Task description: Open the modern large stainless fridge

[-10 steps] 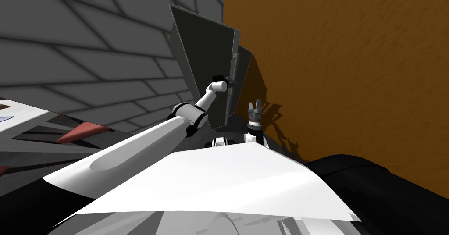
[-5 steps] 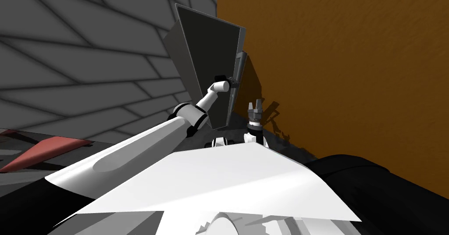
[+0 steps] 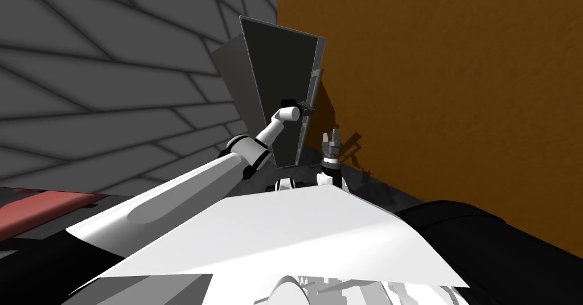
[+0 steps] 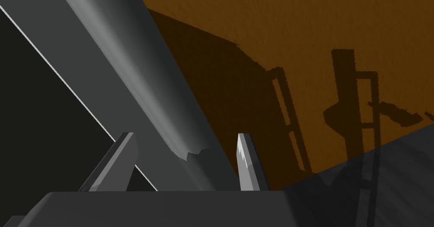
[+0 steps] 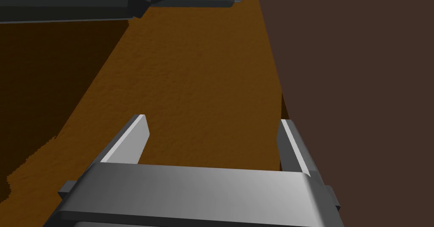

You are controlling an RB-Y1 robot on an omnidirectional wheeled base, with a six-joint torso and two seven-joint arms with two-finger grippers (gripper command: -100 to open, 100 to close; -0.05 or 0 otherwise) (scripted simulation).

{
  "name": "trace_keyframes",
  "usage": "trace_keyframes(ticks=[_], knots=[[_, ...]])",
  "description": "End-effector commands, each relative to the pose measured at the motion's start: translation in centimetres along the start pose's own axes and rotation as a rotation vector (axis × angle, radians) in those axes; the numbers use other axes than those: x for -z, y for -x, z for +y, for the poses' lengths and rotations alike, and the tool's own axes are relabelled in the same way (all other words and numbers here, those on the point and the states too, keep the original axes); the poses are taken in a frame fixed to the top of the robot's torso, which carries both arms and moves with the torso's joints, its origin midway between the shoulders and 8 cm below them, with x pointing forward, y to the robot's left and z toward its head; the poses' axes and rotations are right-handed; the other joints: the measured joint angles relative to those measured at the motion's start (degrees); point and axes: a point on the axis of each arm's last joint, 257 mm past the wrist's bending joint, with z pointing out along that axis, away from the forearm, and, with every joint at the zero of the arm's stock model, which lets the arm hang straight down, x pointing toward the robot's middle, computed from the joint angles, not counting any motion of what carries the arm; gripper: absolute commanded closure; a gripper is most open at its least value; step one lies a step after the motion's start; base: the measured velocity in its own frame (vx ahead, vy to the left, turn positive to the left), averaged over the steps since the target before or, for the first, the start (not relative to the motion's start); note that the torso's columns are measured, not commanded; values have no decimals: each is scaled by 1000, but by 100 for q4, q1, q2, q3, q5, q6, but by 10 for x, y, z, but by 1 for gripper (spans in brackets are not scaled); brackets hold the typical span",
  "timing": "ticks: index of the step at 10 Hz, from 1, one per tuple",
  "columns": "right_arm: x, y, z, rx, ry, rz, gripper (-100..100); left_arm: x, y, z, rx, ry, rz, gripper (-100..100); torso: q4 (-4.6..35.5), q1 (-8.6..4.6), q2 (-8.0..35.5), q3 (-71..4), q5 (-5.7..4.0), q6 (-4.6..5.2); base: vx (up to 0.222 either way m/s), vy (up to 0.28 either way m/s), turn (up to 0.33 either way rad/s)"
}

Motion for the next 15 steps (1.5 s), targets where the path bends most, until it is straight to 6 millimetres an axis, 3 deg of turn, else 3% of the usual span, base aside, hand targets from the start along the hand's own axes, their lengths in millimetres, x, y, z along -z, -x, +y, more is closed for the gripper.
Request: trace_keyframes(ticks=[1, 6, 10, 11, 13, 15], knots=[[0, 0, 0, 0, 0, 0, 0, 0, -11, 16, -1, 33, 23, 100, -5, 15, 2, 3, -8, 45, 30, 197, -173], [0, 0, 0, 0, 0, 0, 0, 2, -32, 52, 0, 106, 65, 100, -4, 28, 32, 23, 5, -3, -15, 195, -136], [0, 0, 0, 0, 0, 0, 0, 7, -51, 90, 2, 185, 102, 100, 0, 15, 36, 26, -5, 29, -26, 208, -178], [0, 0, 0, 0, 0, 0, 0, 9, -64, 81, 5, 185, 99, -100, 2, 10, 35, 24, -6, 28, -13, 95, 57], [0, 0, 0, 0, 0, 0, 0, 11, -82, 79, 5, 200, 106, -100, -14, -62, 4, 5, -27, 23, 12, -83, 147], [0, 0, 0, 0, 0, 0, 0, 15, -99, 78, 5, 215, 113, -100, -15, -26, -9, -9, -18, 32, 11, -57, 69]])
